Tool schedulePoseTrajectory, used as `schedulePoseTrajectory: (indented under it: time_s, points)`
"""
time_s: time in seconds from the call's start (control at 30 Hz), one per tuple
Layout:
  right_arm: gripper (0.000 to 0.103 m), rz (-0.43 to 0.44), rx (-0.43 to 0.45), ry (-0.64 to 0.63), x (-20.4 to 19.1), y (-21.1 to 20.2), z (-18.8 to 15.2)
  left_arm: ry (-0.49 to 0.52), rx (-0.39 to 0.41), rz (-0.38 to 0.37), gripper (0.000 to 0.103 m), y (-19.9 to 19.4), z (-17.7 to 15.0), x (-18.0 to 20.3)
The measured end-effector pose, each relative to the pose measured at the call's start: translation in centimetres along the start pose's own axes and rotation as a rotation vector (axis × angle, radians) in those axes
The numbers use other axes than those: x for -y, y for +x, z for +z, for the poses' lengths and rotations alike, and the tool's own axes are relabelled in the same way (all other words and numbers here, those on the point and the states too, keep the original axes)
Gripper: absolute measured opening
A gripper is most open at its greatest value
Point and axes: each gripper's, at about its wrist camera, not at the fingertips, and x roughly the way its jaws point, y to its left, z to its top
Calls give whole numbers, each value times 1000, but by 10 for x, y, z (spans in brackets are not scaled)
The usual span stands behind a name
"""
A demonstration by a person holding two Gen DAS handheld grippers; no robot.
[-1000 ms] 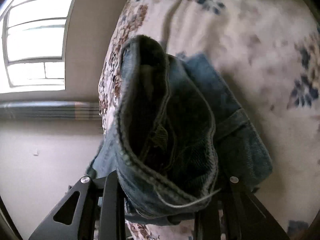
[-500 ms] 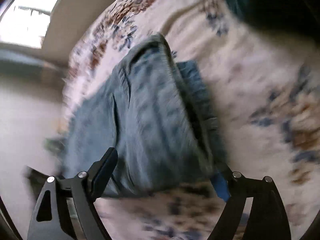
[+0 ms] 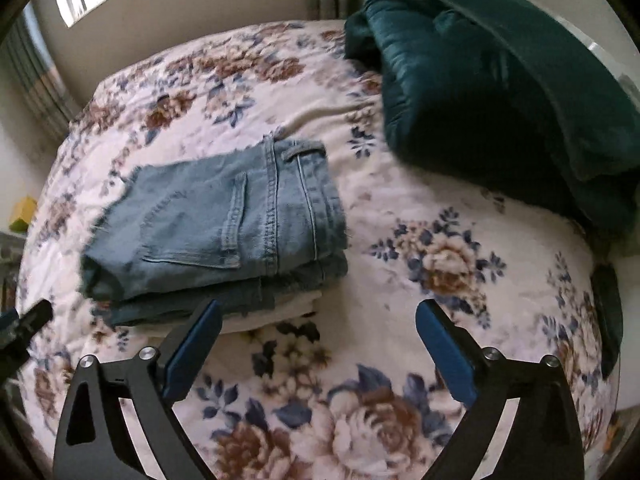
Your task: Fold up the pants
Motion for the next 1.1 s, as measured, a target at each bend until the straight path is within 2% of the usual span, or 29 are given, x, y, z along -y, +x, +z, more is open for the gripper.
schedulePoseTrajectory:
  time_s: [0.07,0.13,0.37,0.67,1.0,1.1]
  points:
    - [99,-7,33,-5,5,-52,-14,22,25,17,102,-27,-4,7]
    - [99,-5,64,-6,9,-86,-23,28,52,27,102,-63,-12,11]
    - [99,28,167,-44,32,-224,-60,11,130,8,102,-183,-44,19]
    - [99,103,302,-91,67,-405,-123,-26,249,46,102,-344,-105,23]
    - [99,165,435,-146,91,-572,-196,-45,384,62,102,-485,-153,12]
    - [99,188,464,-149,93,-612,-214,-46,402,51,102,-509,-165,7]
